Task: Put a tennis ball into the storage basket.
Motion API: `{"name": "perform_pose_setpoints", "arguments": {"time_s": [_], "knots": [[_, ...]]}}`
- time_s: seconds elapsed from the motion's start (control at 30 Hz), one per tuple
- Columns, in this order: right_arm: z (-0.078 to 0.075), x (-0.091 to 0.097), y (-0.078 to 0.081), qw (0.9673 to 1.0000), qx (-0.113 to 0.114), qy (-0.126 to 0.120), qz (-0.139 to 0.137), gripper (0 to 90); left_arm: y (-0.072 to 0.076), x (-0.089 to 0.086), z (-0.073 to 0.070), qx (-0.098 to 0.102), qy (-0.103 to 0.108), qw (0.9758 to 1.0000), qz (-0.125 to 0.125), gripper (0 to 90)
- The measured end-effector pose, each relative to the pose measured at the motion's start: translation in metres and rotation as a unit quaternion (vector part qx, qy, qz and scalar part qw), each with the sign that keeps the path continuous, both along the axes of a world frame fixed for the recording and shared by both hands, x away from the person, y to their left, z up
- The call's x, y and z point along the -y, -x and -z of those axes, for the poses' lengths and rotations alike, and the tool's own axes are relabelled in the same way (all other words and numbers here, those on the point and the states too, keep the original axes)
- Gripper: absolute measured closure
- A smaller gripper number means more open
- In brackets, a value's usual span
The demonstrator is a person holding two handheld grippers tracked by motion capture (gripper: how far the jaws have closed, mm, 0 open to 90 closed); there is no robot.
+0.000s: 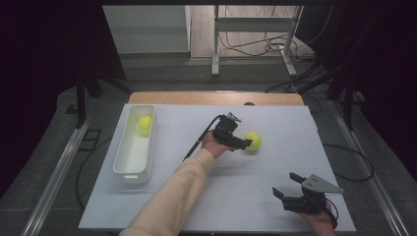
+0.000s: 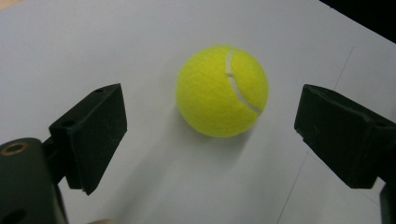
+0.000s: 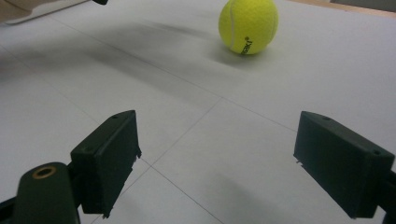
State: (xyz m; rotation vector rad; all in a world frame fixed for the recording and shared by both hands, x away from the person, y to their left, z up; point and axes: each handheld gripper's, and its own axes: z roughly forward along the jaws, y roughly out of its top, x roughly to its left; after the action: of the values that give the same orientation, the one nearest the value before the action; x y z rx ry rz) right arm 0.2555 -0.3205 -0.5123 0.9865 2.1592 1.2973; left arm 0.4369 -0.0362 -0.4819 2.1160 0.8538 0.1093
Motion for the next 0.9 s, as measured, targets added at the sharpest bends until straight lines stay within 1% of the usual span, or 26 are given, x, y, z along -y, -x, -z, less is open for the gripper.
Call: {"name": "perform_pose_setpoints", "arguments": {"time_s": [0.2,0.33,0.5,0.6,0.77,0.9], "knots": [[0.0,0.001,0.0,1.0,0.0,-0.001,0.0,14.3,-0.003,0.008,0.005,-0.003,-0.007,1.0,0.005,10.3],[0.0,0.001,0.0,1.0,0.0,-0.001,-0.001,14.3,-0.004,0.012,0.008,-0.004,-0.007,1.0,0.006,10.4],[0.0,0.001,0.0,1.0,0.0,-0.002,0.0,14.3,-0.005,0.018,0.01,-0.002,-0.016,0.9998,0.007,10.4],[0.0,0.001,0.0,1.0,0.001,-0.001,0.0,14.3,-0.008,0.02,0.011,-0.004,-0.019,0.9998,0.003,10.4],[0.0,0.0,0.0,1.0,0.0,-0.001,-0.001,14.3,-0.012,0.023,0.013,-0.01,-0.015,0.9998,-0.003,10.4],[0.0,0.0,0.0,1.0,-0.001,0.0,-0.001,14.3,-0.016,0.028,0.017,-0.014,-0.021,0.9997,-0.006,10.4]]}}
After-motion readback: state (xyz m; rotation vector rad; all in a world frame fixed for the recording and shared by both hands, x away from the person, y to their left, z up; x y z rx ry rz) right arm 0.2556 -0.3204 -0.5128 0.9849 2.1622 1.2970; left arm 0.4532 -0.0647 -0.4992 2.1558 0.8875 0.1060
